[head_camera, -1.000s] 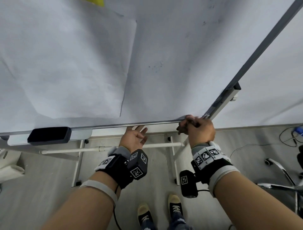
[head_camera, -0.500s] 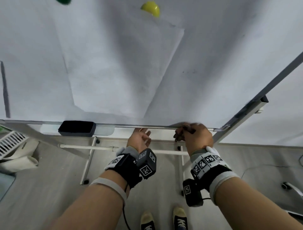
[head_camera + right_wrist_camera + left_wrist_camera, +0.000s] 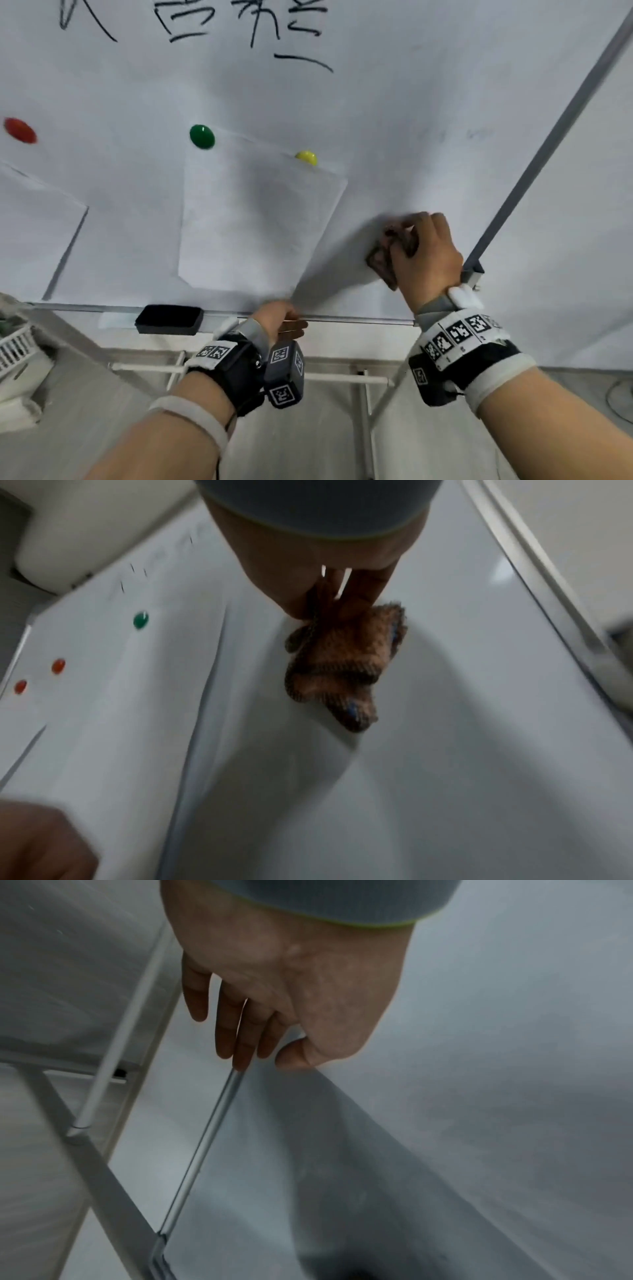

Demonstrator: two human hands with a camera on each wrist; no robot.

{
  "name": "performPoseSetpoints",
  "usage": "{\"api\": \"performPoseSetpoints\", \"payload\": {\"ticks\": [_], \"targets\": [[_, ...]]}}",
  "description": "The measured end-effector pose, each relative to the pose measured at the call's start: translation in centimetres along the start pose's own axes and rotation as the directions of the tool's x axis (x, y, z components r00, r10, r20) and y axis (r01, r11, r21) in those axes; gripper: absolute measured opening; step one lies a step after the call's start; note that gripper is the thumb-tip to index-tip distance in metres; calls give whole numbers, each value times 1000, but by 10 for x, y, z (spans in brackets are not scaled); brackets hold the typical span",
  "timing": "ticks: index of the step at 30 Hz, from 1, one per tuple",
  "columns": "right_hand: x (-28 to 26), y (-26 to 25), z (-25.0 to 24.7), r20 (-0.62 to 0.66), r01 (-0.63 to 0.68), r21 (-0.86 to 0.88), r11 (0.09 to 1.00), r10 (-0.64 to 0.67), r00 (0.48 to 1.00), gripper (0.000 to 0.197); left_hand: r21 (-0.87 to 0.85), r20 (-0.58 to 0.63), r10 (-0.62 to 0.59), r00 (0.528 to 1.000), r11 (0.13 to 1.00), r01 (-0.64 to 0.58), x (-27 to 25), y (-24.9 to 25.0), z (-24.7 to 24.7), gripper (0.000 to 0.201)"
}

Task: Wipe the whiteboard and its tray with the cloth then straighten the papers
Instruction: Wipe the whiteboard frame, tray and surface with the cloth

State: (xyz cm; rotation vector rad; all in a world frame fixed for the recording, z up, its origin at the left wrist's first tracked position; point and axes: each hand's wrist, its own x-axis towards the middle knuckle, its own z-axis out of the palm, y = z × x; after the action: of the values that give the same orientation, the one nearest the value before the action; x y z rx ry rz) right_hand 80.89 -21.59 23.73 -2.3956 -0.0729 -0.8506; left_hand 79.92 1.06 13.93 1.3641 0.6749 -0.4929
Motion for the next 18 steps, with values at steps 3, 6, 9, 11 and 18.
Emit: {"api": "performPoseSetpoints", "payload": {"ticks": [3, 6, 9, 11, 18], "targets": [[42, -17, -34, -197, 103, 28, 994, -96, 976, 23, -39, -19, 51, 999, 998, -52, -13, 10, 5, 23], [55, -24, -33, -198, 350, -4, 937, -344, 918, 16, -18, 71, 16, 997, 1000, -15, -22, 11, 9, 21], [33, -7, 2, 75, 677, -76, 732, -673, 736, 8, -10, 143, 31, 989, 1000, -29, -34, 15, 18, 19], [10, 18, 25, 280, 804, -125, 581, -757, 590, 10, -22, 116, 68, 991, 998, -66, -40, 19, 22, 18], [73, -3, -28, 182, 759, -34, 651, -742, 645, 18, -102, 12, 315, 949, 944, -313, -97, 63, 39, 24]]}}
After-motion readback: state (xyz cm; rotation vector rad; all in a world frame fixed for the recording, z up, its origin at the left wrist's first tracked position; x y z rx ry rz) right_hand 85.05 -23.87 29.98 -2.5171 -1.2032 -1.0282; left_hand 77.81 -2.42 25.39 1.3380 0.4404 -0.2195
